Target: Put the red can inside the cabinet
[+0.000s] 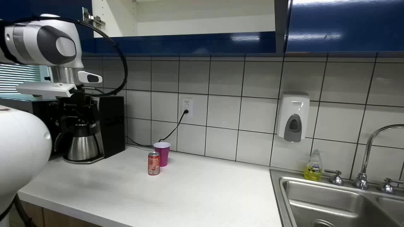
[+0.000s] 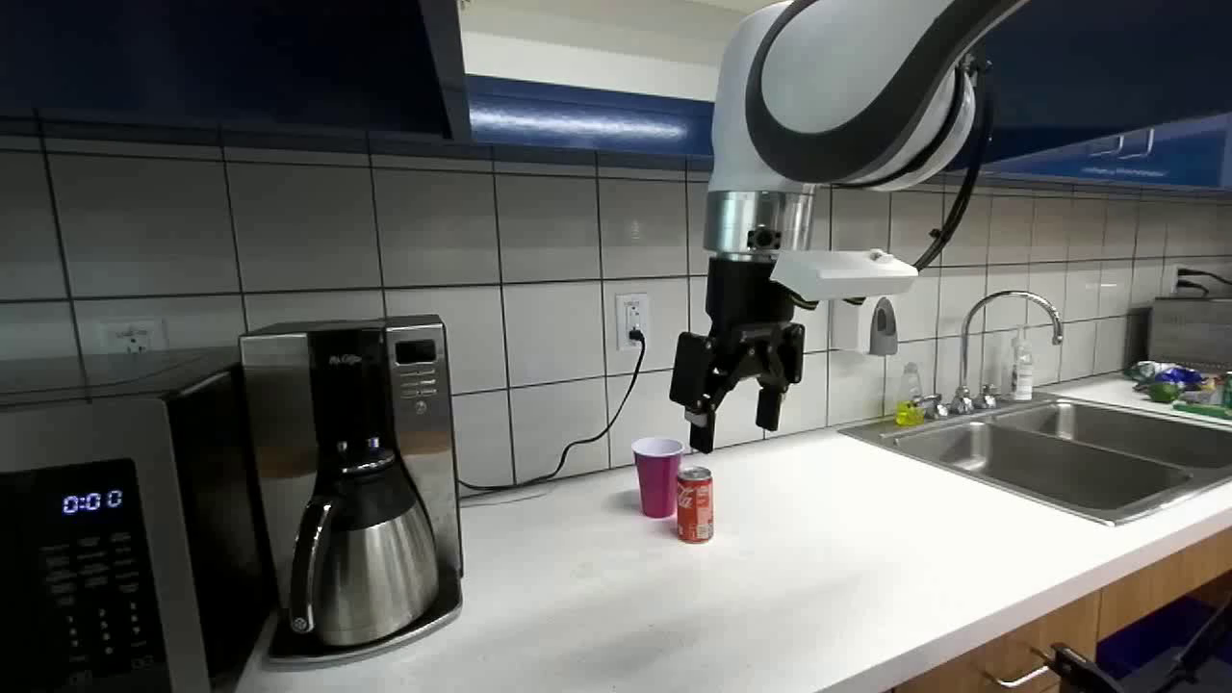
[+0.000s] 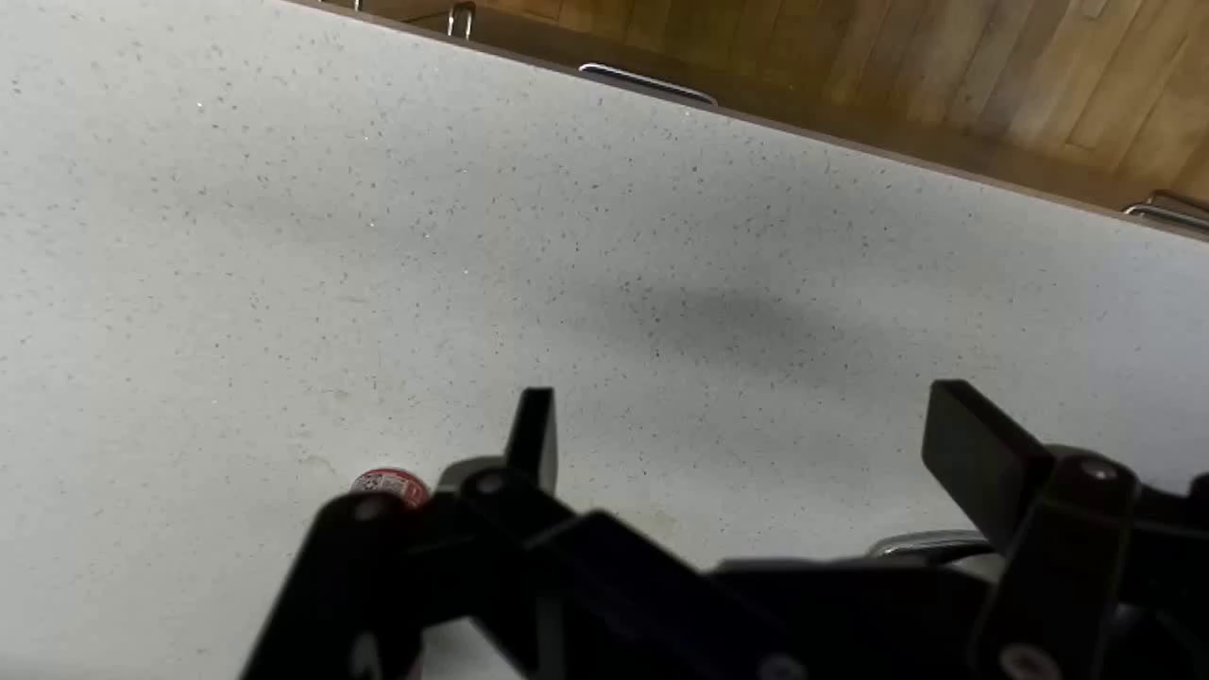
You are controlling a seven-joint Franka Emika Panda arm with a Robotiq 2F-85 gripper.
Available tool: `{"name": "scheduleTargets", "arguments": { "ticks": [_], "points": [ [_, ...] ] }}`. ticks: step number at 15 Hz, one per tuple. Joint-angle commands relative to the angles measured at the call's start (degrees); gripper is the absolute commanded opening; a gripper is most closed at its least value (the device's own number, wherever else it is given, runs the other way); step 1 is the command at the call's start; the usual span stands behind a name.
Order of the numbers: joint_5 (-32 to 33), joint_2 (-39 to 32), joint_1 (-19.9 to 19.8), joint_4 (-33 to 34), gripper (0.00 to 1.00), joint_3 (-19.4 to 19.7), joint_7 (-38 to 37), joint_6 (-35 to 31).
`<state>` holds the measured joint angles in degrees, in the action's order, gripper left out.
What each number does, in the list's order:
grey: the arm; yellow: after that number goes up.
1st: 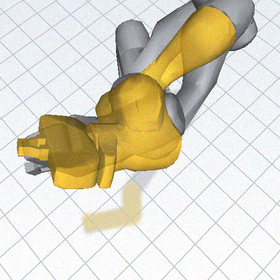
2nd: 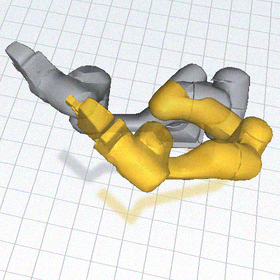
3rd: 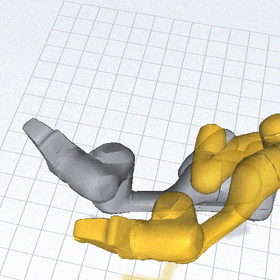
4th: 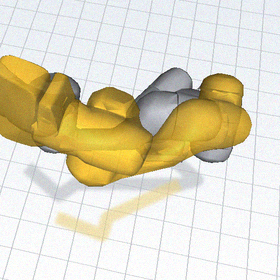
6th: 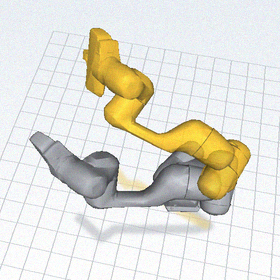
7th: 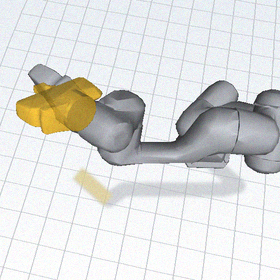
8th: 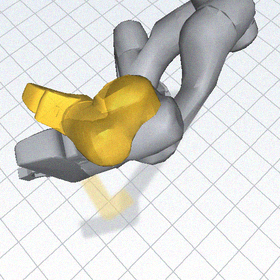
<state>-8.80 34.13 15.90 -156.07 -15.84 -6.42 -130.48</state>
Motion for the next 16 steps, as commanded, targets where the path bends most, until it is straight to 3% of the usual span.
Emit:
{"name": "scheduleTargets", "arguments": {
  "ticks": [1, 10, 16],
  "points": [
    [0.4, -0.1, 0.5, 0.1, 1.0, 0.5, -0.3, 0.1],
    [1.6, -3.2, -0.9, 0.6, 1.0, 0.8, -0.2, -1.7],
    [5.7, -12.7, -4.1, 1.2, 1.0, 2.1, 0.1, -10.8]
  ]
}}
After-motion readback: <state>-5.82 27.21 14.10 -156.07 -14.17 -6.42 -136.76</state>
